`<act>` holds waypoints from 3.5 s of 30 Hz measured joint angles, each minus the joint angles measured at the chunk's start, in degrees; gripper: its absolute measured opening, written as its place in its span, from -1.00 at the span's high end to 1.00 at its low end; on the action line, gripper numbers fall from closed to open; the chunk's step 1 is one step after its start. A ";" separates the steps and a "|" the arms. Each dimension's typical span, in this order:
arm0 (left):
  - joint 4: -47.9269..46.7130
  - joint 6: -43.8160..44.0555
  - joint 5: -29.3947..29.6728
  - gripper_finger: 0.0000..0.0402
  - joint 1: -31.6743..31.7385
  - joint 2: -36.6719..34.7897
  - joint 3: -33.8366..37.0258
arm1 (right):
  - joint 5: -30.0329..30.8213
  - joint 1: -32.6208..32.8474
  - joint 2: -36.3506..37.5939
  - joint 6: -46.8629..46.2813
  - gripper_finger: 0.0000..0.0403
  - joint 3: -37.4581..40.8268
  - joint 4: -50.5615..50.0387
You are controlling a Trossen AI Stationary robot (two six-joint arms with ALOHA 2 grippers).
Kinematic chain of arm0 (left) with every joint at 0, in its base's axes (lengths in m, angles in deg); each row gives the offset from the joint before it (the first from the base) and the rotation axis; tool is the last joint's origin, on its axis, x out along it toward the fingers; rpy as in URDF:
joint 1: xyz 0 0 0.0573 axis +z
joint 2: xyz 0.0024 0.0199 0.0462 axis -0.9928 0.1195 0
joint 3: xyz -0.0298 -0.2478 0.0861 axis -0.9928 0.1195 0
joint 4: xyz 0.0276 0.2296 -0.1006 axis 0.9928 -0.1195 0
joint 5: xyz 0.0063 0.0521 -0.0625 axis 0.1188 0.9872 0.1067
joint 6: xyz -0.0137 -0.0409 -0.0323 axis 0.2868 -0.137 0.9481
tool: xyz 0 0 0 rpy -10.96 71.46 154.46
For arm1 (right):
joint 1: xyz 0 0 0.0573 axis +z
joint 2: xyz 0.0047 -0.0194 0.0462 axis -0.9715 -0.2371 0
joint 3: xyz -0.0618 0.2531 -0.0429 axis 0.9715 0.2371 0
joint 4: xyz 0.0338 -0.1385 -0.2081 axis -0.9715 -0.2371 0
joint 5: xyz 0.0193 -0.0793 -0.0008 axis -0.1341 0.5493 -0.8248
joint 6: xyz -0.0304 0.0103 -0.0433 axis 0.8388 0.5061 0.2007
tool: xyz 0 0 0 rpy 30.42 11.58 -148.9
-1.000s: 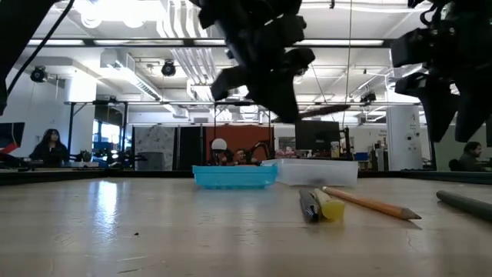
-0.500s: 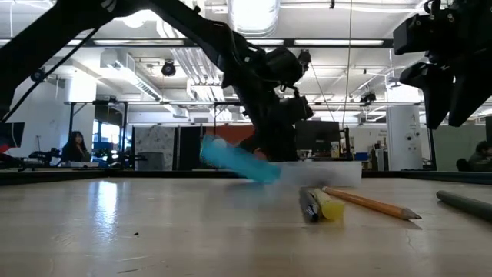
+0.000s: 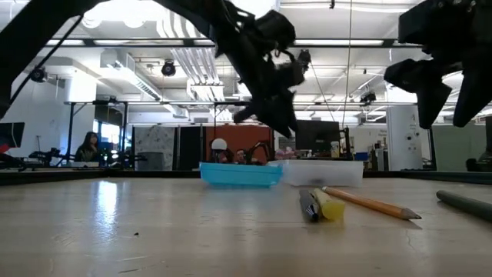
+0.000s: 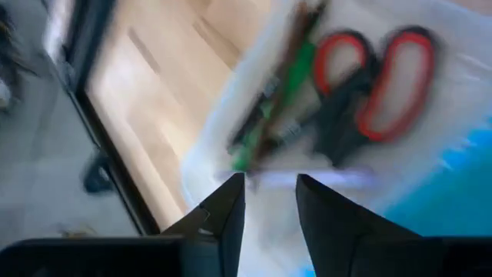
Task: Pick & place school supplies into a supply box
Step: Put the black pen into the blue supply box
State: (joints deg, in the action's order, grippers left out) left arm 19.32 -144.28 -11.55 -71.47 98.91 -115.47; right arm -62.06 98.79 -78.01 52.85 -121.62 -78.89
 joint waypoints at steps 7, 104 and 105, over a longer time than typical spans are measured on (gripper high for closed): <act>-14.69 11.23 -1.03 0.48 -1.46 -5.60 0.03 | -5.98 0.22 -5.63 9.25 0.09 2.07 12.29; 7.75 4.01 -17.11 0.50 -20.77 3.18 9.22 | -10.04 -36.31 -5.97 -12.70 0.16 -5.28 4.76; 7.77 3.79 -17.70 0.50 -20.79 3.19 9.18 | -10.04 -36.17 -5.97 -12.72 0.17 -5.29 4.75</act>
State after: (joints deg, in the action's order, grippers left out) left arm 27.09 -140.49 -29.25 -92.26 102.10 -106.29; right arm -72.10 62.62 -83.97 40.13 -126.92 -74.14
